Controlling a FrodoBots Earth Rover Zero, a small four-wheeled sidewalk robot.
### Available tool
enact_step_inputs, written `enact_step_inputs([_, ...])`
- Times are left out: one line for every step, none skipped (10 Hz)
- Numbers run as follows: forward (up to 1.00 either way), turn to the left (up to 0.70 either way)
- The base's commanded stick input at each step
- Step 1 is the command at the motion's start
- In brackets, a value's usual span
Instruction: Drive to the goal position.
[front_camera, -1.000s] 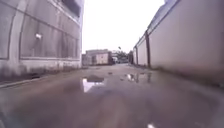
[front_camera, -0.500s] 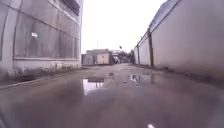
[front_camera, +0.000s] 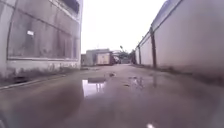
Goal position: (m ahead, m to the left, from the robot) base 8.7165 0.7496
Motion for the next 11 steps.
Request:
enact_step_inputs([0.85, -0.34])
enact_step_inputs([0.85, -0.34])
enact_step_inputs([0.85, -0.34])
enact_step_inputs([0.85, -0.34])
enact_step_inputs([0.85, -0.34])
enact_step_inputs([0.85, -0.34])
enact_step_inputs([0.85, -0.34])
enact_step_inputs([0.85, -0.34])
enact_step_inputs([0.85, -0.34])
enact_step_inputs([0.85, -0.34])
enact_step_inputs([0.85, -0.24])
